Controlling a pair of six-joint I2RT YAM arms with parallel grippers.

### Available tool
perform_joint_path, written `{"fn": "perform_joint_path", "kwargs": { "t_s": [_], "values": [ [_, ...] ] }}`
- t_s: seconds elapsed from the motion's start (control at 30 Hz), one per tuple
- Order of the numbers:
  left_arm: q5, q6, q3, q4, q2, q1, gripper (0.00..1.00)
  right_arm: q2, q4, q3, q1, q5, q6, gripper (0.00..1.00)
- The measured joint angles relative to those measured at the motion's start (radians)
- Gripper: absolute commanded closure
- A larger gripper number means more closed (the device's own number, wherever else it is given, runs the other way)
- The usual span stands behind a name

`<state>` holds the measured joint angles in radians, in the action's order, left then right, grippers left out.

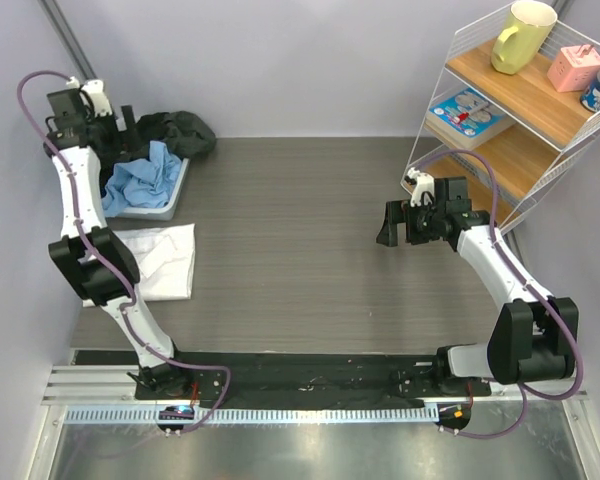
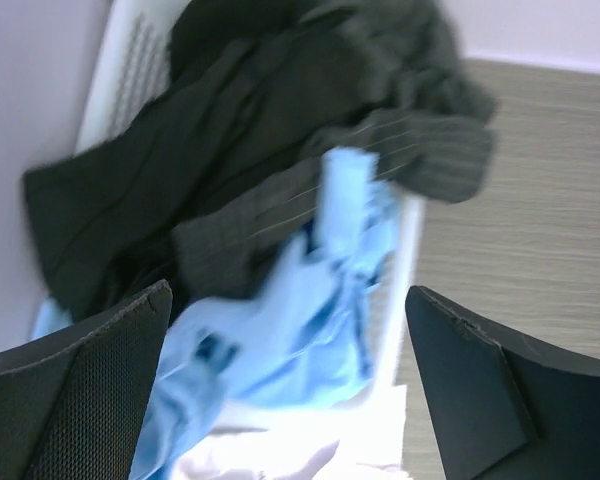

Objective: Fold and stack the long sleeve shirts
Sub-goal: Grab the shirt from the pile

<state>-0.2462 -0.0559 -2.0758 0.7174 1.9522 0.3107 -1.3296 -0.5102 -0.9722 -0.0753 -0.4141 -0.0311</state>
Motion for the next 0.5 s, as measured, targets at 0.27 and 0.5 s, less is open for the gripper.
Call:
{"fn": "perform_joint_path", "kwargs": {
  "t_s": [0.27, 0.5],
  "values": [
    [-0.031, -0.035, 0.147, 0.097, -0.001, 0.057, 0.05, -0.037, 0.0, 0.0, 0.0, -0.002, 0.0, 0.0],
    [-0.057, -0.029, 0.208, 0.116, 0.034, 0.036, 0.08, -0.043, -0.001, 0.0, 0.0, -0.002, 0.0, 0.0]
  ]
}}
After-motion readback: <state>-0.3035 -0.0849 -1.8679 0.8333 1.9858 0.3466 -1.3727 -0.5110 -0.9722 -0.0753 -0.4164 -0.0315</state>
